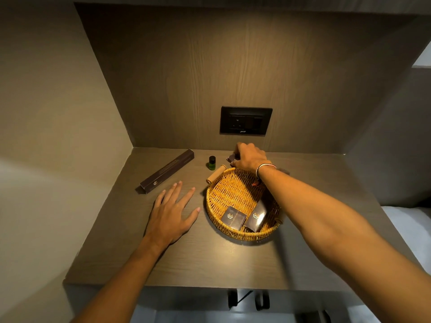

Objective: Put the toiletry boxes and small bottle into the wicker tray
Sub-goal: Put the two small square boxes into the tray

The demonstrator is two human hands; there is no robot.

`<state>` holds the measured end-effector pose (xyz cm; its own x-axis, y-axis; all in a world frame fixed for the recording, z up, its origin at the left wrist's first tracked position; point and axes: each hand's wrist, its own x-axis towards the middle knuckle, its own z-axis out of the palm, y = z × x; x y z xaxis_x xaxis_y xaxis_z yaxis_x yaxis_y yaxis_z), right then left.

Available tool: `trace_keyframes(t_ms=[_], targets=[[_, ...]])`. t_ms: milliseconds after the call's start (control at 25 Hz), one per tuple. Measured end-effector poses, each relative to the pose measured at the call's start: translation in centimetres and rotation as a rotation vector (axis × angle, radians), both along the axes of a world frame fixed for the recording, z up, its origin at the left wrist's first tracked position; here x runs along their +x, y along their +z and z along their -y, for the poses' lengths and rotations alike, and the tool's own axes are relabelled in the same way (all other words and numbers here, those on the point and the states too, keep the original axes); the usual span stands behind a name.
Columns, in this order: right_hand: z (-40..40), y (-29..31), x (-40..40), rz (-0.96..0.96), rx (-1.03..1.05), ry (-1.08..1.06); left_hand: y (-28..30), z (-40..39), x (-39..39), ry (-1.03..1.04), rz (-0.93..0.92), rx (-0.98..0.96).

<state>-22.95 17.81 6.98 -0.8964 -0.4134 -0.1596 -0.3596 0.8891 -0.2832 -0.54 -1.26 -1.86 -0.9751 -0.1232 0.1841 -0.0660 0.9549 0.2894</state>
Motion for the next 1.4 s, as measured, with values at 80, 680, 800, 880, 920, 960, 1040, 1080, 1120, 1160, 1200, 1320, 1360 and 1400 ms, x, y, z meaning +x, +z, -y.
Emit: trace_keyframes(t_ms=[80,680,800,880,920,960,1040,1080,1120,1160,1200,1320,1360,1400], targets=[[-0.3,0.5,0.3,-0.068,-0.016,-0.002,0.0,0.0,0.1,-0.001,-0.008,-0.011],[-3.4,4.6,8.0,0.242,0.266,0.362,0.2,-0.2,0.3,-0.011,-0.013,-0.058],[-3.1,3.2,8.4,0.203,0.309,0.397,0.4,-0.2,0.3,-0.014,-0.013,-0.047],[-3.0,3.3,8.1,0.224,0.285,0.394,0.4,-0.2,0.2,-0.015,-0.009,-0.042],[-3.0,3.3,7.9,0.247,0.275,0.393,0.4,-0.2,0.2,-0.015,-0.007,-0.042],[-3.0,3.4,7.8,0.264,0.270,0.394,0.4,-0.1,0.2,-0.015,-0.006,-0.040],[-2.8,3.3,7.7,0.265,0.252,0.379,0.3,-0.1,0.2,-0.016,-0.007,-0.033],[-2.6,3.3,7.8,0.258,0.238,0.361,0.3,-0.1,0.2,-0.016,-0.004,-0.032],[-2.3,3.2,8.0,0.250,0.226,0.344,0.2,-0.1,0.2,-0.017,-0.001,-0.031],[-1.9,3.2,8.2,0.239,0.222,0.330,0.2,0.0,0.1,-0.018,0.001,-0.032],[-1.6,3.1,8.5,0.223,0.228,0.323,0.2,0.0,0.1,-0.020,0.000,-0.031],[-1.0,3.0,9.1,0.176,0.315,0.349,0.2,0.1,0.1,-0.022,-0.003,-0.026],[-1.1,3.1,9.2,0.175,0.333,0.355,0.2,0.1,0.1,-0.021,0.000,-0.026],[-1.2,3.2,9.3,0.180,0.338,0.355,0.2,0.1,0.1,-0.020,0.003,-0.025]])
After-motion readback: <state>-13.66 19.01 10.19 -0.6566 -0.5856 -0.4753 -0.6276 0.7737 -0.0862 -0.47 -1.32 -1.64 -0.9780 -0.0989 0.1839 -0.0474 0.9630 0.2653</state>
